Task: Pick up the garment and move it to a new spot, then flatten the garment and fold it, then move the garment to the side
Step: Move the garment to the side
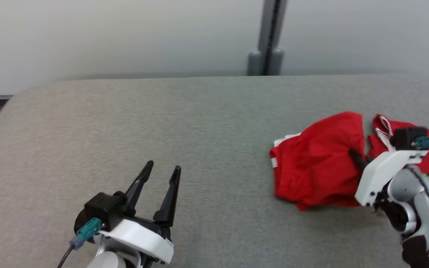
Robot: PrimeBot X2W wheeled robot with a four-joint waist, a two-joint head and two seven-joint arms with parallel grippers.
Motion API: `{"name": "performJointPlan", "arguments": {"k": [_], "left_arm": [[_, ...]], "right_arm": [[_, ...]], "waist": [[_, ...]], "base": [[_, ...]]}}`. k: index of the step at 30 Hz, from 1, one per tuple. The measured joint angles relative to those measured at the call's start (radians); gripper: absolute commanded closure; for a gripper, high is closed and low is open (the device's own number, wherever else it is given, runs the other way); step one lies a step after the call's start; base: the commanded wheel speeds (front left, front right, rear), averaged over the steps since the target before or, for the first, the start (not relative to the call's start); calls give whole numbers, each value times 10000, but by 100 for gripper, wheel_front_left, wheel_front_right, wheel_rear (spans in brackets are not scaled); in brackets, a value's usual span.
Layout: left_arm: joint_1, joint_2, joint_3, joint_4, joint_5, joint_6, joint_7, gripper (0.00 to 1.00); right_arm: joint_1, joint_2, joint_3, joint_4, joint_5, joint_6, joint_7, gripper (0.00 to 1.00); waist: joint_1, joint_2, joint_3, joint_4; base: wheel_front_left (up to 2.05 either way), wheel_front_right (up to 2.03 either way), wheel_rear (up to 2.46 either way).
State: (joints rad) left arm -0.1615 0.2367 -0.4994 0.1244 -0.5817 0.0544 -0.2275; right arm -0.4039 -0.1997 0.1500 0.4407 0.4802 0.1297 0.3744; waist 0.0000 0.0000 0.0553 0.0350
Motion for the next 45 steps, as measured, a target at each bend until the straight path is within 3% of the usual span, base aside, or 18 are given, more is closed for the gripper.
{"name": "performJointPlan", "arguments": {"k": [8, 18, 22, 28, 31, 38, 45], "left_arm": [[-641, -21, -431, -178, 278, -221, 336, 0], [-1235, 293, -631, -525, 539, -313, 838, 0], [-1430, 382, -635, -658, 604, -313, 943, 0], [-1545, 420, -656, -708, 606, -314, 1035, 0], [-1546, 407, -658, -671, 591, -313, 1022, 0], [-1519, 280, -619, -462, 431, -268, 713, 0], [-1139, 150, -345, -146, 159, -107, 303, 0]], "right_arm": [[-944, -1289, 656, -819, 27, 0, 359, 100], [-2032, -2828, 1149, -19, 257, 12, -79, 100], [-2435, -3089, 1081, 803, -88, 10, -485, 100], [-2862, -2869, 788, 2000, -663, 12, -1275, 99], [-2991, -2602, 585, 2715, -922, 12, -1672, 0], [-3306, -2736, 148, 3522, -1666, 12, -2667, 0], [-2886, -2587, -217, 2341, -1463, 12, -3369, 0]], "waist": [[0, 0, 830, -1375], [0, 0, 2283, -2315], [0, 0, 2726, -2507], [0, 0, 2980, -2520], [0, 0, 2931, -2431], [0, 0, 2479, -2211], [0, 0, 1562, -1925]], "base": [[0, 0, 0], [0, 0, 0], [0, 0, 0], [0, 0, 0], [0, 0, 0], [0, 0, 0], [0, 0, 0]]}}
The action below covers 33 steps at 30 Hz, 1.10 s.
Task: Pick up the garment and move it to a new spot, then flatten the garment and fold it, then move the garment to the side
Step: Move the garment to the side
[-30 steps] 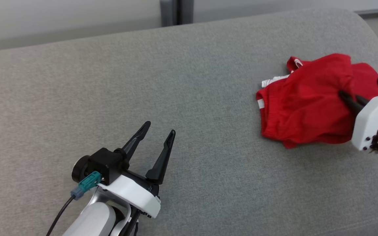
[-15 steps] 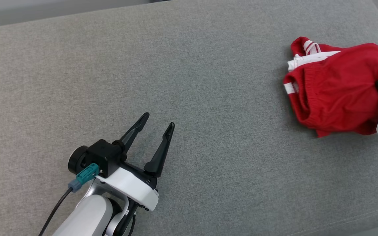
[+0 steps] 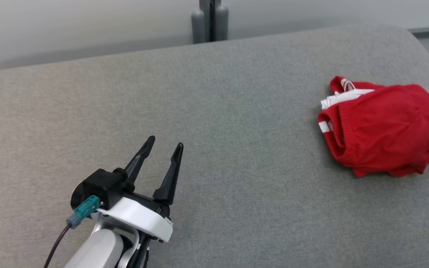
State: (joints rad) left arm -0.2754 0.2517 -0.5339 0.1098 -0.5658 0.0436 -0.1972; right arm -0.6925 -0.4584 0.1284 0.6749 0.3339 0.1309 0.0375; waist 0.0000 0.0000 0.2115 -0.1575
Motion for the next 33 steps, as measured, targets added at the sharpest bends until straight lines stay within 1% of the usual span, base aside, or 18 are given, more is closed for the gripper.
{"name": "performJointPlan", "arguments": {"k": [1, 5, 7, 11, 14, 17, 19, 23, 28, 33], "left_arm": [[73, 27, 127, 63, -69, 65, -75, 0], [286, 144, 403, 163, -205, 236, -188, 0], [393, 199, 581, 176, -297, 353, -222, 0], [686, 330, 855, 280, -466, 558, -242, 0], [909, 372, 1018, 301, -648, 637, -278, 0], [1110, 426, 1206, 357, -685, 911, -313, 0], [1258, 420, 1312, 357, -740, 991, -336, 0], [1504, 345, 1465, 366, -857, 1012, -468, 0], [1920, 270, 1666, 445, -790, 1041, -589, 0], [2188, 121, 1858, 401, -575, 1076, -627, 0]], "right_arm": [[444, 36, -165, -591, 207, 0, -38, 0], [1505, 100, -627, -2031, 604, 0, -268, 0], [2127, 255, -907, -2800, 773, 0, -387, 0], [3377, 740, -1413, -4188, 930, 0, -495, 0], [4277, 1133, -1651, -4991, 922, 0, -497, 0], [5033, 1563, -1774, -5678, 920, -2, -537, 0], [5471, 1824, -1766, -5996, 865, -2, -644, 0], [6308, 2274, -1730, -6295, 825, -2, -938, 0], [7173, 2604, -1538, -6374, 589, -2, -1352, 0], [7562, 2828, -1430, -6366, 453, -2, -1524, 0]], "waist": [[0, 0, -298, 137], [0, 0, -812, 554], [0, 0, -1034, 822], [0, 0, -1472, 1362], [0, 0, -1778, 1731], [0, 0, -2033, 2072], [0, 0, -2152, 2267], [0, 0, -2326, 2550], [0, 0, -2468, 2714], [0, 1, -2551, 2731]], "base": [[0, 0, 0], [0, 0, 0], [0, 0, 0], [0, 0, 0], [0, 0, 0], [0, 0, 0], [0, 0, 0], [0, 0, 0], [0, 0, 0], [0, 0, 0]]}}
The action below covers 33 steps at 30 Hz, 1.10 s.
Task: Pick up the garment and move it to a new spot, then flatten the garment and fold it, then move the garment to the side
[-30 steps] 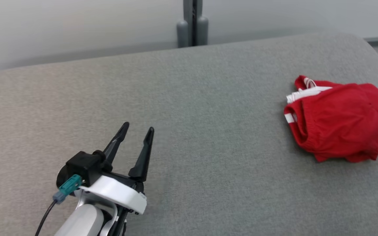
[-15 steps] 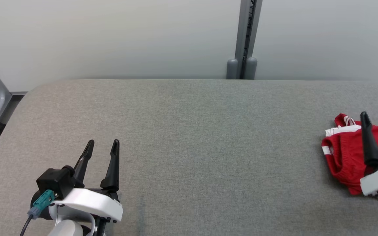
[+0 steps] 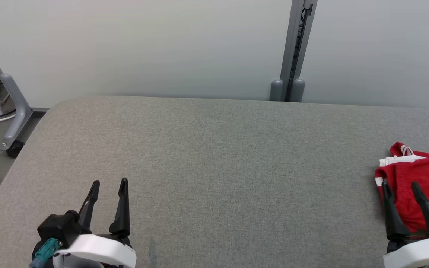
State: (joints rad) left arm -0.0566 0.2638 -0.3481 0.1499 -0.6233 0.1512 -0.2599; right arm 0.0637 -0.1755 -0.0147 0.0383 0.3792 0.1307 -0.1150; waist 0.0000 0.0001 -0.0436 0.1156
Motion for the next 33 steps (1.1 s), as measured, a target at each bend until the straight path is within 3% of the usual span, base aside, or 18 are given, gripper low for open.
{"name": "performJointPlan", "arguments": {"k": [33], "left_arm": [[72, -268, 247, 280, 675, -337, -17, 0]], "right_arm": [[86, 98, 569, -92, -82, 0, 176, 0]], "waist": [[0, 0, -91, -182]], "base": [[0, 0, 0]]}}
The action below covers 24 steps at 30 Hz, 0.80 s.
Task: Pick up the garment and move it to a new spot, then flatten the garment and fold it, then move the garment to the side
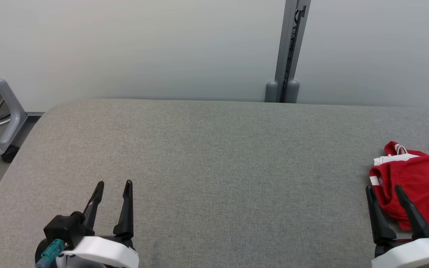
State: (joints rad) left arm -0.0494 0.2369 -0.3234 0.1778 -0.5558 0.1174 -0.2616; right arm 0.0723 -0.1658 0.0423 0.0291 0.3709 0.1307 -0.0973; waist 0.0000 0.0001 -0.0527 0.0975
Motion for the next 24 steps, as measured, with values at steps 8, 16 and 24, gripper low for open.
{"name": "performJointPlan", "arguments": {"k": [8, 16, 24], "left_arm": [[425, -244, -81, 372, -242, -67, 155, 100], [401, -380, 387, 412, -1390, -311, 541, 100], [347, -571, 817, 472, -2429, -562, 871, 100]], "right_arm": [[202, 249, 44, 447, 276, 0, 63, 100], [97, 332, -88, 598, 1611, 0, 268, 100], [-90, 407, -274, 805, 2819, 0, 458, 100]], "waist": [[0, 0, 18, -20], [0, 0, 53, -83], [0, -1, 87, -145]], "base": [[0, 0, 0], [0, 0, 0], [0, 0, 0]]}}
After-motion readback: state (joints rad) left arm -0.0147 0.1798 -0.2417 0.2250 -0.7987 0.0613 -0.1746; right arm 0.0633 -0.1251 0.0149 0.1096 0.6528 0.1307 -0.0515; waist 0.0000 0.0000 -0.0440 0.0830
